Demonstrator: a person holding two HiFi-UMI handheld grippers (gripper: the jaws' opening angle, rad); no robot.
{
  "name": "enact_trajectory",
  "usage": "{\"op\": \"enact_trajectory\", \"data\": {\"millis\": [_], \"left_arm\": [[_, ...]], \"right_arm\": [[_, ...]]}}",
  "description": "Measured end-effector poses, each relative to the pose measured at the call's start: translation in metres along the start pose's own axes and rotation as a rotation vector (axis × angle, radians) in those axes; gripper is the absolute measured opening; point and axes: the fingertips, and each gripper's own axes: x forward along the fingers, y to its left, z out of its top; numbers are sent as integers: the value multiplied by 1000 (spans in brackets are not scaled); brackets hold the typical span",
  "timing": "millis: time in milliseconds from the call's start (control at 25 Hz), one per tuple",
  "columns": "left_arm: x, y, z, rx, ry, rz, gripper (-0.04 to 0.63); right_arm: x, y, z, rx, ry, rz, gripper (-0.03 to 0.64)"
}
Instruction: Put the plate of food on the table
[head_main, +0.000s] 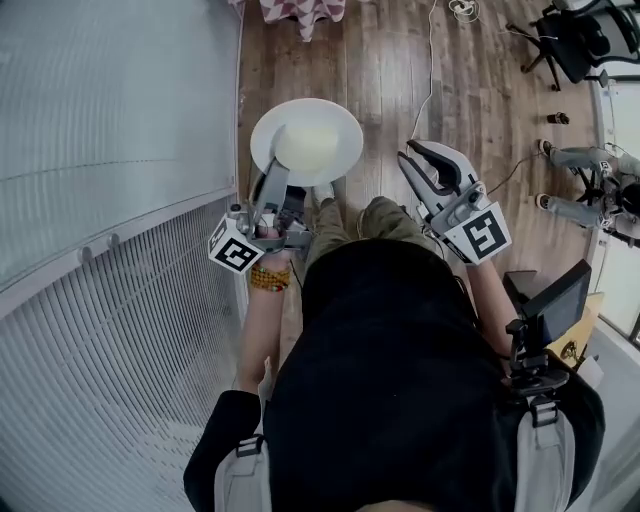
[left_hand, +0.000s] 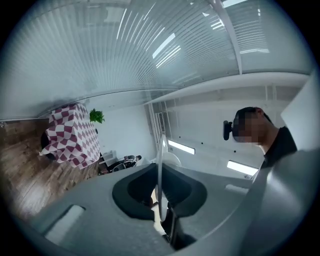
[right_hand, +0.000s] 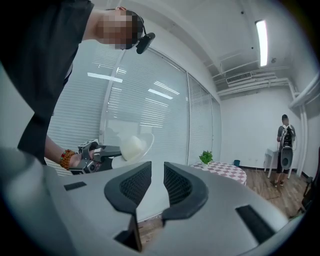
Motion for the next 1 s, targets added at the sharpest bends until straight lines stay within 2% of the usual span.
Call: {"op": "enact_trajectory", "data": {"millis": [160, 400, 520, 720, 1000], "left_arm": [[4, 18, 6, -24, 0, 4, 22], [16, 43, 9, -35, 7, 68, 23], [37, 77, 15, -43, -11, 107, 23], [58, 147, 28, -60, -122, 126, 23], [174, 221, 64, -83, -167, 152, 23]], "right_arm": [[13, -9, -8, 17, 17, -10, 83], [33, -41, -9, 43, -17, -37, 83], [63, -80, -24, 67, -30, -21, 82], [124, -132, -66, 47, -60, 31, 81], [193, -253, -72, 66, -68, 57, 81]]}}
